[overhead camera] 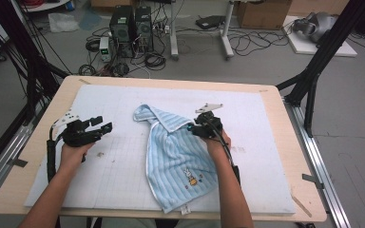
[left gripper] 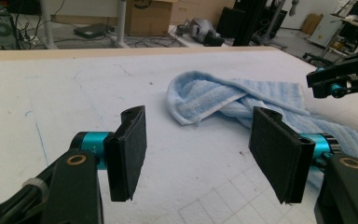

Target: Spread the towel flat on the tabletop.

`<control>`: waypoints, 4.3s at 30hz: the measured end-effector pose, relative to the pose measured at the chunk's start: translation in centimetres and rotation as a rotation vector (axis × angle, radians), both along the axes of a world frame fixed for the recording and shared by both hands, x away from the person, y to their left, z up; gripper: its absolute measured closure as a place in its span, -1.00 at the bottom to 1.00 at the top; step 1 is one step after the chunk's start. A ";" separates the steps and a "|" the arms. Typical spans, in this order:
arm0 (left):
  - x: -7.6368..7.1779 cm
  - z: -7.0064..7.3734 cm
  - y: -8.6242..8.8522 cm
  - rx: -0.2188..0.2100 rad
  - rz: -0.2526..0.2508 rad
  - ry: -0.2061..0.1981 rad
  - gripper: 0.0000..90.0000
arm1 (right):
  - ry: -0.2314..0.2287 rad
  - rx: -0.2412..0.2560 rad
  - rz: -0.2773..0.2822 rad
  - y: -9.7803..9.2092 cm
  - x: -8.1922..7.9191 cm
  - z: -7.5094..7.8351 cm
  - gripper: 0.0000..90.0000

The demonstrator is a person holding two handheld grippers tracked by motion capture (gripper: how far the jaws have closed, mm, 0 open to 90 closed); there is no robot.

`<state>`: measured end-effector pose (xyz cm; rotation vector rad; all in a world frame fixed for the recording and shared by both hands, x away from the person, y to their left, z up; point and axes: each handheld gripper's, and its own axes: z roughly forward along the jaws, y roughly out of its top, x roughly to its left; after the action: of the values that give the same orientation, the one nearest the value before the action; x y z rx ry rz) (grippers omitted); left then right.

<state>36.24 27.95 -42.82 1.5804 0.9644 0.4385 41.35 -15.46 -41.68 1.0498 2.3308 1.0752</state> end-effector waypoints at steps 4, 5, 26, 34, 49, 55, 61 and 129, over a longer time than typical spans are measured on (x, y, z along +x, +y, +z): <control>0.0 0.0 0.0 -0.005 0.000 0.001 -0.18 | -0.023 0.012 0.155 3.3 -0.2 0.4 0.25; 0.0 0.0 0.0 -0.003 -0.001 0.001 -0.18 | -0.021 0.001 0.195 4.2 -0.2 0.4 0.23; -0.1 -0.3 -0.5 0.008 -0.016 0.011 -0.17 | -0.047 -0.034 -0.271 1.0 6.6 2.1 0.85; -0.1 -0.4 -1.0 0.016 -0.033 0.016 -0.17 | -0.110 -0.042 -0.425 -0.8 7.9 3.8 0.74; -0.3 -0.6 -2.1 0.025 -0.072 0.036 -0.17 | -0.082 0.046 -0.218 -4.7 0.9 1.9 0.14; -0.3 -0.8 -2.8 0.041 -0.077 0.047 -0.17 | 0.025 0.058 -0.111 -6.2 -3.1 -0.3 0.22; -0.4 -0.7 -2.6 0.021 -0.048 0.047 -0.17 | 0.072 0.013 0.009 -4.6 -5.1 -2.2 0.45; 4.0 -2.4 -16.7 0.259 -0.179 0.256 -0.28 | 0.015 0.249 -0.118 -11.1 -9.5 -0.8 -0.40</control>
<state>40.21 11.26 -45.17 1.9752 0.9754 0.2462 31.86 -26.53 -42.48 1.2710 2.1552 1.3395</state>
